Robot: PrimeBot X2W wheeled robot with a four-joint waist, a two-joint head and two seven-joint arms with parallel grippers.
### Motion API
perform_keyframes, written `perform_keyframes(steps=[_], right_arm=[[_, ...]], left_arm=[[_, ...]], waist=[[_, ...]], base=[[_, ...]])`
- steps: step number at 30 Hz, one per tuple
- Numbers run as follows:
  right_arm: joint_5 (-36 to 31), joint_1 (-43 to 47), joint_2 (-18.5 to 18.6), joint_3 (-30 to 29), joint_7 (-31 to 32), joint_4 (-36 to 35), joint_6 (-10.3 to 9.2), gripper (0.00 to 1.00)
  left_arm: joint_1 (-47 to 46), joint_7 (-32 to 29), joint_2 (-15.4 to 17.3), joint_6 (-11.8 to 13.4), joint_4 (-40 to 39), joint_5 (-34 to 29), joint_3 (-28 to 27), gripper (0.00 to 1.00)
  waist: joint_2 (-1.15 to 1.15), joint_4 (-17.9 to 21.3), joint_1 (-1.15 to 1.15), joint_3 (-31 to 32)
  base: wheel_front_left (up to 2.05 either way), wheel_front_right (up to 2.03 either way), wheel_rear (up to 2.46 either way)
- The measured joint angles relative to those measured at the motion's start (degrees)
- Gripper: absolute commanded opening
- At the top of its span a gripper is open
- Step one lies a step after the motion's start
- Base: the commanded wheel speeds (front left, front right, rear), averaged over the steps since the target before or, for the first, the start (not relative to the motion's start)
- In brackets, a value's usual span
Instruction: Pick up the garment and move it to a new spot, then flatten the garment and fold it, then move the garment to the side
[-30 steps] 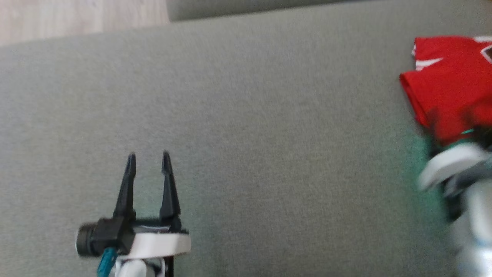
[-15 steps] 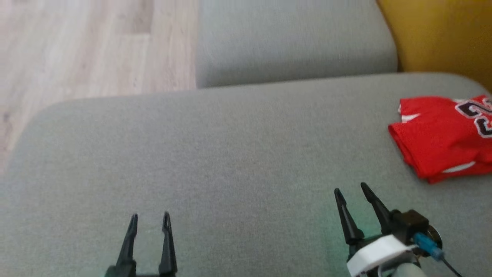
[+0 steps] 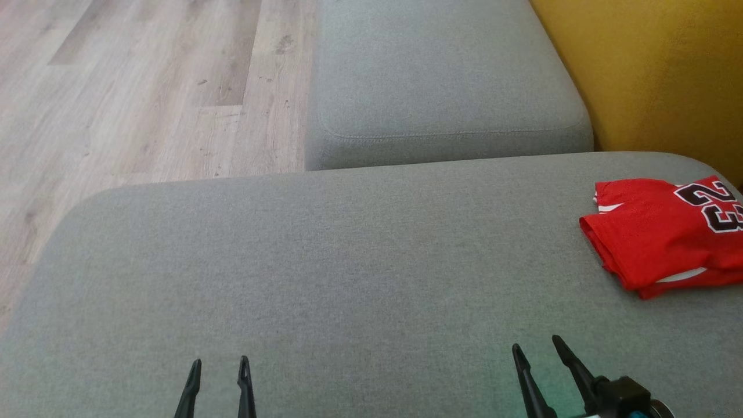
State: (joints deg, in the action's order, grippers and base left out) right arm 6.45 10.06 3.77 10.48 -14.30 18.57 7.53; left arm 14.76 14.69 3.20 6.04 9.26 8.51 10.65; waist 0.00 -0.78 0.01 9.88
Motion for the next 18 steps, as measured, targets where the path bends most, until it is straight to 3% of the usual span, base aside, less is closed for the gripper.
perform_keyframes(steps=[9,10,18], right_arm=[[-0.5,0.0,-0.4,-0.5,0.0,-1.0,0.0,1.0],[-0.5,0.0,-0.5,-0.6,0.0,-1.6,0.0,0.0],[1.1,3.4,-0.5,-0.4,0.4,3.2,0.0,0.0]], left_arm=[[0.8,0.0,0.0,0.0,0.0,-0.7,-0.6,1.0],[0.8,0.0,0.0,0.1,0.0,-1.2,-0.6,0.0],[3.3,-0.5,0.0,-0.1,5.3,0.5,-0.4,0.0]], waist=[[0.0,0.2,-0.01,0.2],[0.0,0.2,-0.01,0.2],[0.0,0.3,-0.01,-0.1]], base=[[0.0,0.0,0.0],[0.0,0.0,0.0],[0.0,0.0,0.0]])
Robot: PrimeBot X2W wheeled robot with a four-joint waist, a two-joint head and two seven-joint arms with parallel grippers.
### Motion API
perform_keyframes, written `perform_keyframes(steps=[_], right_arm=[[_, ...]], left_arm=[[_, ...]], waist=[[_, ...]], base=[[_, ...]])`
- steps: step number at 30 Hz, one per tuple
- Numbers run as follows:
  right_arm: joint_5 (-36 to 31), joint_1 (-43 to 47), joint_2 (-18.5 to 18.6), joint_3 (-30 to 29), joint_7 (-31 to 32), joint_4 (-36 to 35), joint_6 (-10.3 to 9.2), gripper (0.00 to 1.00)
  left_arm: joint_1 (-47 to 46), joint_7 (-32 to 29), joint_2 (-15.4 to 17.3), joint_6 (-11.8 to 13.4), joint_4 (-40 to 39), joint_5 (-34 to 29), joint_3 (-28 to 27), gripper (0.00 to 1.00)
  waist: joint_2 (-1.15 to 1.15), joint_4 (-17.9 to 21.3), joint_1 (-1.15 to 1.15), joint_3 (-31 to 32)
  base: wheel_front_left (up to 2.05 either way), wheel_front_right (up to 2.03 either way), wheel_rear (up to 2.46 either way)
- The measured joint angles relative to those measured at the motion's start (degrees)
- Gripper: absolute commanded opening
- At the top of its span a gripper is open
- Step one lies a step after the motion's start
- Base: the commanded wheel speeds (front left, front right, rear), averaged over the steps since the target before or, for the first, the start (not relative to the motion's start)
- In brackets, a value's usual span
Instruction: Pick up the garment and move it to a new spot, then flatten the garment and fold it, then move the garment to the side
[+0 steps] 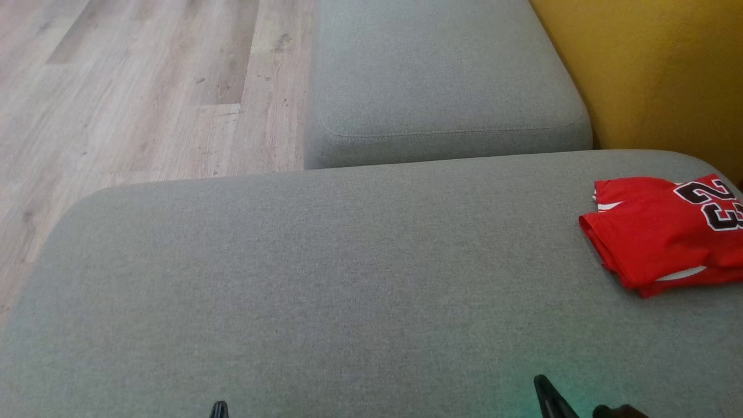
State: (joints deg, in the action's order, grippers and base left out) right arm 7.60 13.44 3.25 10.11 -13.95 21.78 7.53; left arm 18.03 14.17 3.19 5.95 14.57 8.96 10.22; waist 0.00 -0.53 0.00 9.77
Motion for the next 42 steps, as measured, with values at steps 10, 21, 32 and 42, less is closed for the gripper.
perform_keyframes(steps=[10,21,32,42], right_arm=[[7.1,-1.2,0.0,-1.1,1.5,-0.3,0.0,0.0],[14.8,-2.6,0.0,-2.3,3.2,-0.8,0.0,0.0],[22.6,-3.6,0.0,-3.7,4.9,-1.3,0.0,0.0],[29.6,-5.3,0.0,-5.1,6.3,-1.9,0.0,0.0]], left_arm=[[-1.5,-1.5,0.0,-1.0,0.0,6.9,-0.8,0.0],[-3.2,-3.1,0.1,-2.4,0.1,14.5,-1.5,0.0],[-5.1,-5.0,0.1,-3.5,0.1,22.0,-2.9,0.0],[-6.8,-6.5,0.1,-4.5,0.2,28.9,-4.2,0.0]], waist=[[0.0,0.0,0.0,-0.8],[0.0,0.1,0.0,-1.7],[0.0,0.1,0.0,-2.6],[0.0,0.2,0.0,-3.4]], base=[[0.0,0.0,0.0],[0.0,0.0,0.0],[0.0,0.0,0.0],[0.0,0.0,0.0]])
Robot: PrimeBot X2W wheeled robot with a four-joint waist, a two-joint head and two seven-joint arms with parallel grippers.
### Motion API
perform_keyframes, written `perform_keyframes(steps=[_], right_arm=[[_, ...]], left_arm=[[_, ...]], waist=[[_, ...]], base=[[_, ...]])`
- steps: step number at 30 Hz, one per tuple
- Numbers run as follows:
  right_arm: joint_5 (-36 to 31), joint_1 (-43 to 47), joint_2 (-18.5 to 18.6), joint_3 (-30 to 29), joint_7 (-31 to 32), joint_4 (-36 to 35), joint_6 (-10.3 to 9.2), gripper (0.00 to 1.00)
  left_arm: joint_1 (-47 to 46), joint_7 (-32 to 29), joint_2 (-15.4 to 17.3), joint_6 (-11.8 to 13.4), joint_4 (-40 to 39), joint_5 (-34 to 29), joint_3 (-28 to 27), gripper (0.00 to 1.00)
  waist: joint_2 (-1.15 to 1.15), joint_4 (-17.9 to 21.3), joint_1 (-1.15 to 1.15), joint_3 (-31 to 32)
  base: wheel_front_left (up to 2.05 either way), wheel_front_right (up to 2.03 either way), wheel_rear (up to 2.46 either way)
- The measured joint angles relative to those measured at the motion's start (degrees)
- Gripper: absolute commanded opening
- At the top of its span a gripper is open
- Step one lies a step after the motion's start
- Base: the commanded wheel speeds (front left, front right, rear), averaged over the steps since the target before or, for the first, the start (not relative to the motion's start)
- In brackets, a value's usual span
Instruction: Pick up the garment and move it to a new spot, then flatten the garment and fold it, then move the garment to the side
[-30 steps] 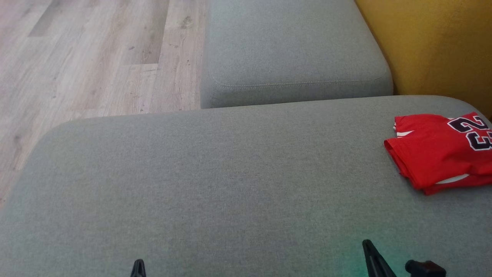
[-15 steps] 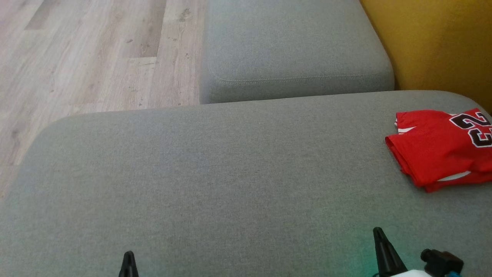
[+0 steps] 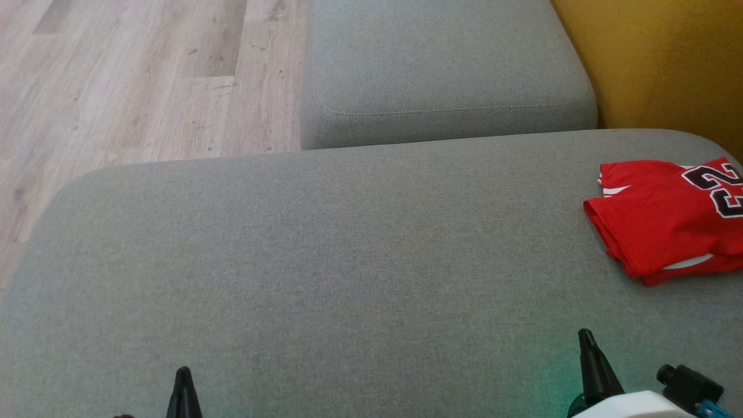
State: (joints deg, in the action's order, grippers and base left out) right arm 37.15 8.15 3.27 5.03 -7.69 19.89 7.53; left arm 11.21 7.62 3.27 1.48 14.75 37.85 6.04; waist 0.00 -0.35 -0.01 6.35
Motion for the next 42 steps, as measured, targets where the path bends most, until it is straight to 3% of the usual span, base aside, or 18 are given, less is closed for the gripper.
perform_keyframes(steps=[42], right_arm=[[28.2,-5.5,0.0,-5.6,6.6,-1.8,0.0,0.0]], left_arm=[[-7.0,-6.6,0.0,-4.1,0.4,27.7,-4.5,0.0]], waist=[[0.0,0.2,0.0,-3.3]], base=[[0.0,0.0,0.0]])
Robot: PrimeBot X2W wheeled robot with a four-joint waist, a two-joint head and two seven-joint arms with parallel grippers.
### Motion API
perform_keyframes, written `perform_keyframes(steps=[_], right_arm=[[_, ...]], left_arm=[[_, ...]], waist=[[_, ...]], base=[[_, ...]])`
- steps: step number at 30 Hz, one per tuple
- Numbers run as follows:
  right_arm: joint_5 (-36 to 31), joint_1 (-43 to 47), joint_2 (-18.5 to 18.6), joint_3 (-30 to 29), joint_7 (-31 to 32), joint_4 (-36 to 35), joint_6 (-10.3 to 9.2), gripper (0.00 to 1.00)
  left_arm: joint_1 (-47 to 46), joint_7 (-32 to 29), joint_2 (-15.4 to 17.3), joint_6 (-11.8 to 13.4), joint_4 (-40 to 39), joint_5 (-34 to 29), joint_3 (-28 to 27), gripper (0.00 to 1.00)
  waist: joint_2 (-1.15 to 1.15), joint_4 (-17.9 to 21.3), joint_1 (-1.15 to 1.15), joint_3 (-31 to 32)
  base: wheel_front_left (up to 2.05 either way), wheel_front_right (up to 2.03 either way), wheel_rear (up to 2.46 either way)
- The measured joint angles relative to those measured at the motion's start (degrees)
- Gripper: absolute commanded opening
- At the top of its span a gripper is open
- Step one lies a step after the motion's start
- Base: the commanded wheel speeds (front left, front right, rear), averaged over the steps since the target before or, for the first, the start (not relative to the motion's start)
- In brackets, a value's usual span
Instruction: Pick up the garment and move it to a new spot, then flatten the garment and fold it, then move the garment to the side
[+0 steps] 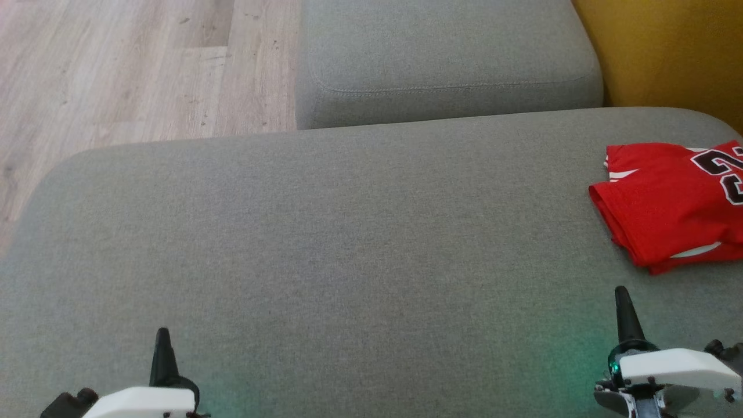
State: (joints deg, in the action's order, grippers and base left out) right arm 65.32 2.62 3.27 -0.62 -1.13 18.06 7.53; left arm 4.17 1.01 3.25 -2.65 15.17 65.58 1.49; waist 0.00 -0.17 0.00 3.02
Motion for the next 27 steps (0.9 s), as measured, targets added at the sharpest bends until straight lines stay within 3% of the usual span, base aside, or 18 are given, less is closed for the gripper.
perform_keyframes(steps=[27], right_arm=[[19.1,-3.5,0.0,-4.0,4.5,-1.2,0.0,0.0]], left_arm=[[-5.1,-4.6,-0.1,-3.1,0.4,18.8,-3.6,0.0]], waist=[[0.0,0.1,0.0,-2.3]], base=[[0.0,0.0,0.0]])
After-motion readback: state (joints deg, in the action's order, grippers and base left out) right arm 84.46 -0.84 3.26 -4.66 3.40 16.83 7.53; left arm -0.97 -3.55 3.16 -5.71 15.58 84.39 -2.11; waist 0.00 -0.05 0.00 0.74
